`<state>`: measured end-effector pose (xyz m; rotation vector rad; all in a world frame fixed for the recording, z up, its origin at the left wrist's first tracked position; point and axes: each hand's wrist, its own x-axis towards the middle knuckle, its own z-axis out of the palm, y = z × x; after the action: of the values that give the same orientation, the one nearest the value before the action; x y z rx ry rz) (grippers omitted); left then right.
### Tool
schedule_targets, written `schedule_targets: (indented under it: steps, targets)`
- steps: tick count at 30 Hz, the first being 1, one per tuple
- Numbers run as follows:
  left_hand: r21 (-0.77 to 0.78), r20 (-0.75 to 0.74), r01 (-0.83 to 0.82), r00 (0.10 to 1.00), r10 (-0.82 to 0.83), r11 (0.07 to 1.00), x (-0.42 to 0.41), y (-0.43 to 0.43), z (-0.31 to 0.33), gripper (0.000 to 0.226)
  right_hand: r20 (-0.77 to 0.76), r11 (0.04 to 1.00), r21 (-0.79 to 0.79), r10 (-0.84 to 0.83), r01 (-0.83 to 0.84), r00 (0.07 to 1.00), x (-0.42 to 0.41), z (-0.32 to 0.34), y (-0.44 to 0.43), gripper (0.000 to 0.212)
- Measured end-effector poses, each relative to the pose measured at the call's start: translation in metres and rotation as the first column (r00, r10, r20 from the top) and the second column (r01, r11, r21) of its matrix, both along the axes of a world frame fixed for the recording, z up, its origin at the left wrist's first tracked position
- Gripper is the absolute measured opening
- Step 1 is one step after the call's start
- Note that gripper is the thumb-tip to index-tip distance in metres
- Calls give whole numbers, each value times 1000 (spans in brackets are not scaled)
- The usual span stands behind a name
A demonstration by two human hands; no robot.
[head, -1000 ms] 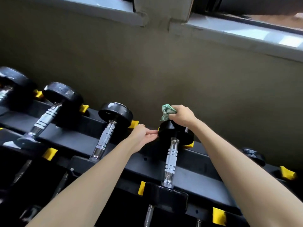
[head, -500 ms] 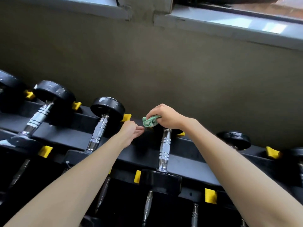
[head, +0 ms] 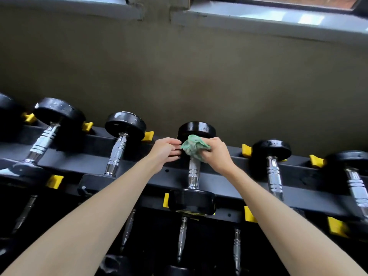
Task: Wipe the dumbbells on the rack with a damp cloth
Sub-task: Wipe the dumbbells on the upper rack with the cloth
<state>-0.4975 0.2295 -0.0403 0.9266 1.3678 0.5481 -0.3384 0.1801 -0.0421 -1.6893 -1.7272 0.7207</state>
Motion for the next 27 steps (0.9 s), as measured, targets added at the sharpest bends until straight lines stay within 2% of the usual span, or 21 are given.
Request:
schedule_targets:
  steps: [1, 3, 7, 11, 14, 18, 22, 24, 27]
  targets:
    - [20, -24, 32, 999, -32, 999, -2, -1, -1, 39, -29, 1000, 14, 4, -4, 1000, -2, -2, 0, 27]
    - [66, -77, 58, 996, -53, 996, -5, -5, -4, 40, -35, 993, -1, 121, -121, 992, -9, -4, 1, 27]
    - [76, -137, 52, 990, -41, 996, -10, -14, -4, 41, -49, 944, -177, 274, -278, 960, -15, -8, -1, 40]
    - [27, -209, 180, 963, -170, 983, -19, -25, -4, 45, -14, 883, -341, 339, -323, 941, -25, -6, -17, 33]
    - [20, -234, 175, 958, -166, 984, -23, -33, 0, 43, 6, 845, -405, 384, -349, 923, -32, -3, -29, 21]
    - [32, -229, 154, 963, -143, 988, -30, -40, 5, 42, -18, 817, -495, 330, -295, 944, -21, 11, -39, 12]
    - [33, -237, 165, 960, -152, 986, -29, -47, 11, 41, -139, 783, -575, 190, -236, 972, -11, 27, -49, 12]
    - [22, -227, 187, 957, -178, 982, -23, -54, 15, 41, -154, 798, -570, 131, -197, 979, -8, 34, -57, 21]
    - [-7, -216, 215, 953, -212, 977, -13, -63, 20, 38, -193, 814, -564, 35, -140, 981, -1, 42, -70, 20]
